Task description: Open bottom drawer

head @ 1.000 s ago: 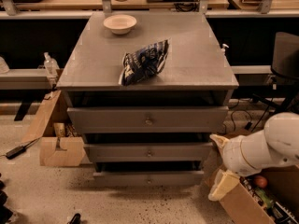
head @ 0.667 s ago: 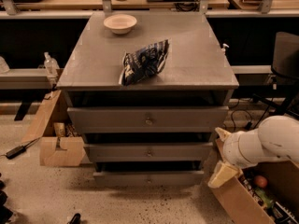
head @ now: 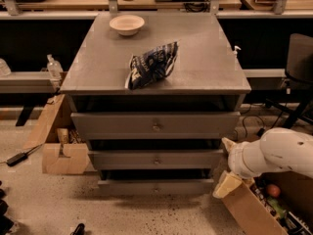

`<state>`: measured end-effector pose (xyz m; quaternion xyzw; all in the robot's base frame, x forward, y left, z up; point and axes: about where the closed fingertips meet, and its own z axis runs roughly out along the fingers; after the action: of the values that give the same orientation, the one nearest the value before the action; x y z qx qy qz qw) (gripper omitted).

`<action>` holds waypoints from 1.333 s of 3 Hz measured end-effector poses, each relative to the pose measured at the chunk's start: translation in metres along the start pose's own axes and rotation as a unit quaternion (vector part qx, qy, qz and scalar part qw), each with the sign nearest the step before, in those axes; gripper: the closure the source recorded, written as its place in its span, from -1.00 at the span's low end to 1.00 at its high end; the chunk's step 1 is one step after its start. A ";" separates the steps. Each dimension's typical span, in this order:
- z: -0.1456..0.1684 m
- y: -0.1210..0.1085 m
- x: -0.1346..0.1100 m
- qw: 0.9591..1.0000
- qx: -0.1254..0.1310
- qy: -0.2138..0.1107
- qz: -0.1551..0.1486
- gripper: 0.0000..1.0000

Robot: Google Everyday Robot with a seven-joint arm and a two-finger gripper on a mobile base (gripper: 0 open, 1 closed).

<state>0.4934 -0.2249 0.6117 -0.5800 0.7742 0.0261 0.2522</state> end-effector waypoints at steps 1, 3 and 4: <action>0.046 0.022 0.024 1.000 -0.009 -0.014 0.011 -1.00; 0.133 0.041 0.094 0.999 0.037 -0.034 0.019 -1.00; 0.172 0.040 0.125 0.998 0.052 -0.033 0.004 -1.00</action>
Offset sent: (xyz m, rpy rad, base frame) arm -0.0121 -0.0259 -0.1898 0.0578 -0.0916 -0.0693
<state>0.4939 -0.2655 0.3988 -0.5615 0.7681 0.0063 0.3076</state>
